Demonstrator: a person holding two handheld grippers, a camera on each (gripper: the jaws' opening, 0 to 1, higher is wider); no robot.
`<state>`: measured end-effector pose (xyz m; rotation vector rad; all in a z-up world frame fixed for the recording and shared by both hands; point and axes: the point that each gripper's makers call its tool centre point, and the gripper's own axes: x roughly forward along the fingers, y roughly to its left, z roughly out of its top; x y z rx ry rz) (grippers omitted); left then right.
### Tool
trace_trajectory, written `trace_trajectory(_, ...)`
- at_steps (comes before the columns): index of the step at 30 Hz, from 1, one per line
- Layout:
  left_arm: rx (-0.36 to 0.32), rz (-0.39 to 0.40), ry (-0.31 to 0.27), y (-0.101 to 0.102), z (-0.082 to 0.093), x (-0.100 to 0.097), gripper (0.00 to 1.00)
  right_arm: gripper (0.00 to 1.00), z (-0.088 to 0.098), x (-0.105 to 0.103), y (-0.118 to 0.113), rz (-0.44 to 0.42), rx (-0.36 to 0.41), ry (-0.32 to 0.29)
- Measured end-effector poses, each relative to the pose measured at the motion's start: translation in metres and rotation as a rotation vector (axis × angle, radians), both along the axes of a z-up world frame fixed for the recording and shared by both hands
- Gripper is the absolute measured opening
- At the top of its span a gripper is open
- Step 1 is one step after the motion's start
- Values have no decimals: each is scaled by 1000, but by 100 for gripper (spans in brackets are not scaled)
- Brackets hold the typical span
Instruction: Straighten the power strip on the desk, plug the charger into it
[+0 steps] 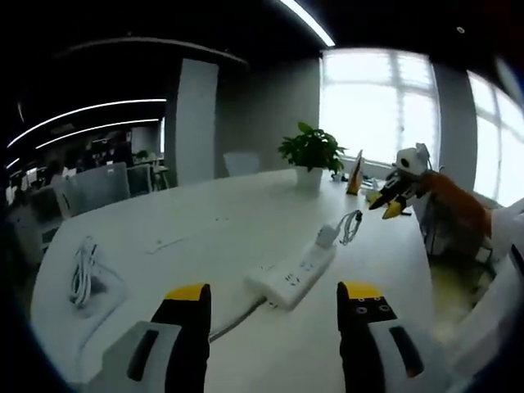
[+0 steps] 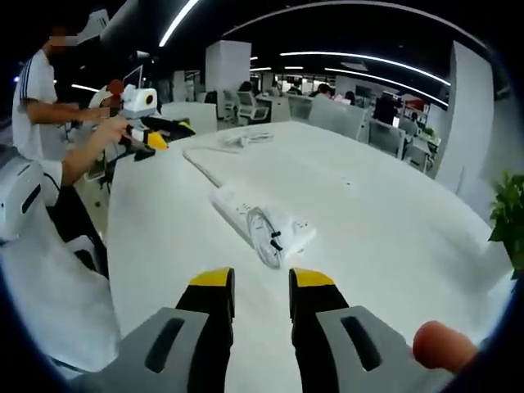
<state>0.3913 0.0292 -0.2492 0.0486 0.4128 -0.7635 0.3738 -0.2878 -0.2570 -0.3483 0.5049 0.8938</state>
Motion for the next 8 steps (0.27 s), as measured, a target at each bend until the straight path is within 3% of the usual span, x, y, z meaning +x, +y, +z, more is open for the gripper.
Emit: trace_trajectory(8, 0, 5, -17, 7, 4, -2, 61, 25, 6, -5, -11, -31, 10, -16)
